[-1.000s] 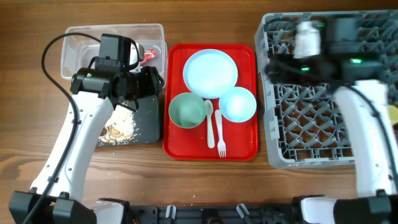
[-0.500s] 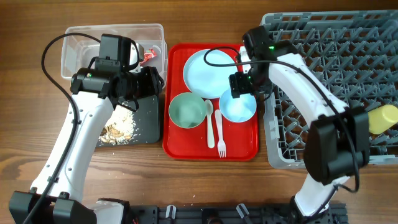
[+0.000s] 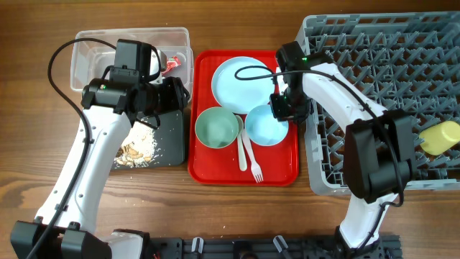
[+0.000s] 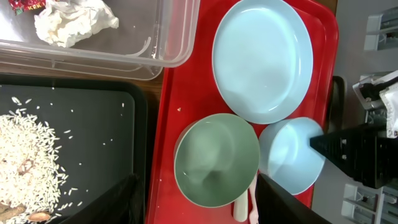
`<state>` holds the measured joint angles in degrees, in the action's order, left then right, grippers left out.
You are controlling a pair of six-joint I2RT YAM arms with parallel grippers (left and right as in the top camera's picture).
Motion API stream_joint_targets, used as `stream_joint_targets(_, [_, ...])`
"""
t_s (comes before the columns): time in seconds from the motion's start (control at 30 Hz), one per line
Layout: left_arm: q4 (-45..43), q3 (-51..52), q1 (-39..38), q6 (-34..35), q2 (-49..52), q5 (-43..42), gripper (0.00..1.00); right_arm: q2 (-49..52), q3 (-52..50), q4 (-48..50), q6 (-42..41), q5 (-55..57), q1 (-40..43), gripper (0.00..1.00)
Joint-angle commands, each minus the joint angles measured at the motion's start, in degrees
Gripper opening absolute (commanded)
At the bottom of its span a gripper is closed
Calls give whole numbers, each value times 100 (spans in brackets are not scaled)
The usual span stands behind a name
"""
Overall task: Sort waste into correct bins and load items into the dishwasher rack
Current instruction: 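Grasp the light-blue bowl rim with the right gripper, then place the light-blue bowl in the rack's far right corner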
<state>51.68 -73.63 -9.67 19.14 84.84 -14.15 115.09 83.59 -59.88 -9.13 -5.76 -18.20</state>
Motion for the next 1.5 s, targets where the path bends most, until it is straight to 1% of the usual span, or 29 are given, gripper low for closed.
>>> stream_joint_targets(0.0, [9,-31,15,-72,-68,76,59,83,-63,-85,-2,-66,-28,8])
stream_joint_targets(0.07, [7,-31,15,-72,-68,76,59,83,-63,-105,-4,-68,-26,6])
stream_joint_targets(0.4, [9,-31,15,-72,-68,76,59,0,-4,-315,17,-59,2,4])
stream_joint_targets(0.5, [9,-31,15,-74,-68,76,59,-481,151,-407,15,87,116,4])
stream_joint_targets(0.53, [7,-31,15,-74,-68,76,59,-892,236,-393,15,203,210,4])
stream_joint_targets(0.6, [7,-31,15,-74,-68,76,59,-1403,302,-319,15,422,334,4])
stream_joint_targets(0.67, [4,-31,15,-74,-68,76,59,-2059,306,-138,20,955,525,4])
stream_joint_targets(0.73, [4,-31,15,-74,-68,76,59,-2498,306,39,17,1626,697,5])
stream_joint_targets(0.8, [4,-31,15,-74,-68,76,59,-2863,306,271,17,2450,905,4])
stream_joint_targets(0.83, [2,-31,15,-74,-68,76,59,-3014,306,446,17,3051,1054,4])
stream_joint_targets(1.0, [4,-31,15,-74,-68,76,59,-3053,304,1182,22,5567,1641,4])
stream_joint_targets(1.03, [4,-31,15,-74,-68,76,59,-3027,302,1329,87,5847,1742,4])
stream_joint_targets(1.1, [4,-31,15,-74,-68,76,59,-2918,302,1775,391,6081,2031,4])
stream_joint_targets(1.17, [4,-31,15,-74,-68,76,59,-2804,295,2061,485,6245,2192,4])
stream_joint_targets(1.3, [4,-31,15,-74,-68,76,59,-2411,293,2533,616,7163,2481,4])
stream_joint_targets(1.47, [7,-31,15,-74,-68,76,59,-1939,293,2734,619,7219,2955,4])
